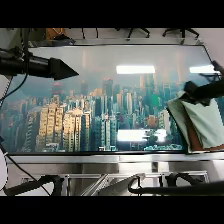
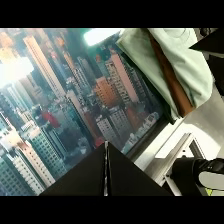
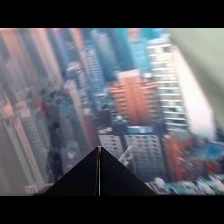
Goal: Fold the shirts.
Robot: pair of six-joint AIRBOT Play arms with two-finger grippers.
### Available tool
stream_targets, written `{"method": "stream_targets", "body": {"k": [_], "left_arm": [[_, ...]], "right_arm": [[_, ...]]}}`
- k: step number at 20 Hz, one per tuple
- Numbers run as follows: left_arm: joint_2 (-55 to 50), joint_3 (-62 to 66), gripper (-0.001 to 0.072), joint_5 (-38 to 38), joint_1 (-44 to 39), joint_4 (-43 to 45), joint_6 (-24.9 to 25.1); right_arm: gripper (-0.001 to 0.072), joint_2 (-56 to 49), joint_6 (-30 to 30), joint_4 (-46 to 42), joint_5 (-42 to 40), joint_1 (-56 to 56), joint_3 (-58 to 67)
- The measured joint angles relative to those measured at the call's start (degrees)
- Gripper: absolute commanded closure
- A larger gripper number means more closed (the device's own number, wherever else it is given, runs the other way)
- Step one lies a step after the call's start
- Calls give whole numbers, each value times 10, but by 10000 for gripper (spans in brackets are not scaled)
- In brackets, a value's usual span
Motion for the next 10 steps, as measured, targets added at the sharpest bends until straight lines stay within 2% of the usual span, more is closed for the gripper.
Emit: {"method": "stream_targets", "body": {"k": [4,10], "left_arm": [[83,-155,692,34,-22,1,28],[181,-316,692,93,-41,1,52]], "right_arm": [[697,37,-2,-9,-90,141,-92],[697,50,-3,-10,-133,229,-134]]}}
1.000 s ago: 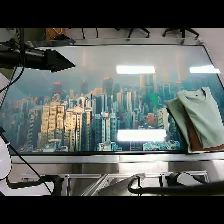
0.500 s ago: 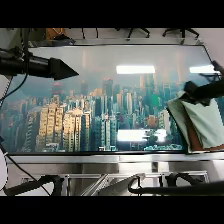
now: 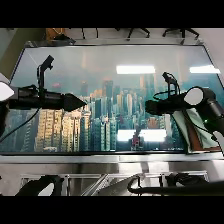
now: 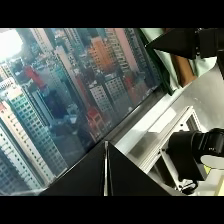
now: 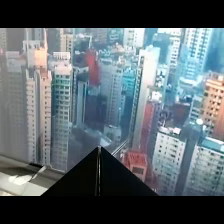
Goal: Fold the shirts.
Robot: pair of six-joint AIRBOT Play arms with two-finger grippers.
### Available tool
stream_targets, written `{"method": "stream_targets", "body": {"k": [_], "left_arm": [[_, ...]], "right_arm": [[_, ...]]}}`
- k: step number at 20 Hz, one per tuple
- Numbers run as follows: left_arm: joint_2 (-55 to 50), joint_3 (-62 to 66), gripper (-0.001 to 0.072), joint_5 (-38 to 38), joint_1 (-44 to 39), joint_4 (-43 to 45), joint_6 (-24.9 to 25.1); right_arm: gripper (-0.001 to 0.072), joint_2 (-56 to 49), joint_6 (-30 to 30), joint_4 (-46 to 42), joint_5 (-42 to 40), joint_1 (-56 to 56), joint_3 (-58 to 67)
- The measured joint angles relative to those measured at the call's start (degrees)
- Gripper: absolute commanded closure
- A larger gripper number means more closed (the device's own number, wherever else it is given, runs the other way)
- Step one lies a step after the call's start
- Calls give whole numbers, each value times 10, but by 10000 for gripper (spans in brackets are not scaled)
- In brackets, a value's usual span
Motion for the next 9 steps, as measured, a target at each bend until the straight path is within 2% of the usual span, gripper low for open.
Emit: {"method": "stream_targets", "body": {"k": [9], "left_arm": [[40,-61,692,35,-3,-1,10]], "right_arm": [[696,2,0,25,-4,15,-7]]}}
